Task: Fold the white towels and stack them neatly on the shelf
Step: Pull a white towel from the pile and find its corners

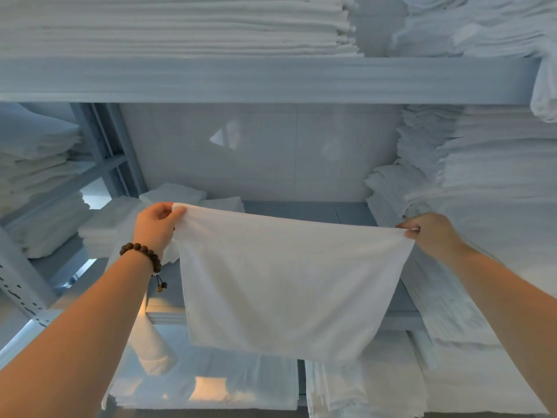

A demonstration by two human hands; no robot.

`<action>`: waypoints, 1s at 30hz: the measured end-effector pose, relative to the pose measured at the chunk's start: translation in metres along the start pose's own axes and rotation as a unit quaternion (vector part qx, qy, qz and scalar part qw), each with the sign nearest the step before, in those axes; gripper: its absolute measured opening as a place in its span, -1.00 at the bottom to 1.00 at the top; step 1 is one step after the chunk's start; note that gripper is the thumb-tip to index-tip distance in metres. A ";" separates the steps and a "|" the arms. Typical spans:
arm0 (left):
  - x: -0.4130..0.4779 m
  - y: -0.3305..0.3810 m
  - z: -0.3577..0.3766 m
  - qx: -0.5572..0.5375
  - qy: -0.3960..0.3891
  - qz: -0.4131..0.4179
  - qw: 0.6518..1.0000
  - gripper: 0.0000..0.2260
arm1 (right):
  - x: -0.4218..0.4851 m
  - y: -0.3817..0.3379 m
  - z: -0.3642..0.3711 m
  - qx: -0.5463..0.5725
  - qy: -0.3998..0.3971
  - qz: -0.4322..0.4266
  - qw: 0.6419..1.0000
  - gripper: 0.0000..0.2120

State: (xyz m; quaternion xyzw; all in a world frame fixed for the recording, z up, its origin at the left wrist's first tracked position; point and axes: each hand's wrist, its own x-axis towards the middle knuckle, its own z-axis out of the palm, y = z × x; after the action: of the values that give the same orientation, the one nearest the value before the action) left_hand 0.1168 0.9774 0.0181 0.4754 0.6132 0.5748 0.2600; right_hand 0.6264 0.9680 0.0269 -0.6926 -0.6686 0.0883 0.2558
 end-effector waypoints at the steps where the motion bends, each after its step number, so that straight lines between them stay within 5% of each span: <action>1: 0.000 0.002 0.000 0.003 0.003 0.000 1.000 -0.88 | 0.000 0.001 0.000 -0.001 0.013 0.017 1.000 -0.79; 7: -0.002 0.007 -0.006 0.029 0.016 -0.012 0.999 -0.87 | -0.003 -0.009 -0.002 0.015 0.071 0.059 0.996 -0.90; 11: -0.001 0.003 -0.015 0.025 0.004 -0.034 0.999 -0.84 | -0.015 -0.021 0.001 0.231 0.027 0.178 0.956 -0.84; 15: 0.005 0.001 -0.022 0.034 -0.022 -0.032 0.999 -0.83 | -0.020 -0.032 0.005 0.341 0.042 0.199 0.918 -0.80; 21: 0.032 -0.007 0.002 0.025 -0.049 -0.071 0.996 -0.75 | -0.002 -0.031 0.003 0.377 0.142 0.205 0.892 -0.77; 30: 0.075 -0.070 0.097 -0.012 -0.129 -0.176 0.976 -0.73 | 0.072 0.035 0.053 0.368 0.099 0.315 0.869 -0.70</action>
State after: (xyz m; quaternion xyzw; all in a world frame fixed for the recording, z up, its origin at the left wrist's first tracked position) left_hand 0.1501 1.0955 -0.0510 0.4264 0.6416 0.4616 0.4398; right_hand 0.6394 1.0514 -0.0196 -0.7274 -0.3051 0.3351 0.5153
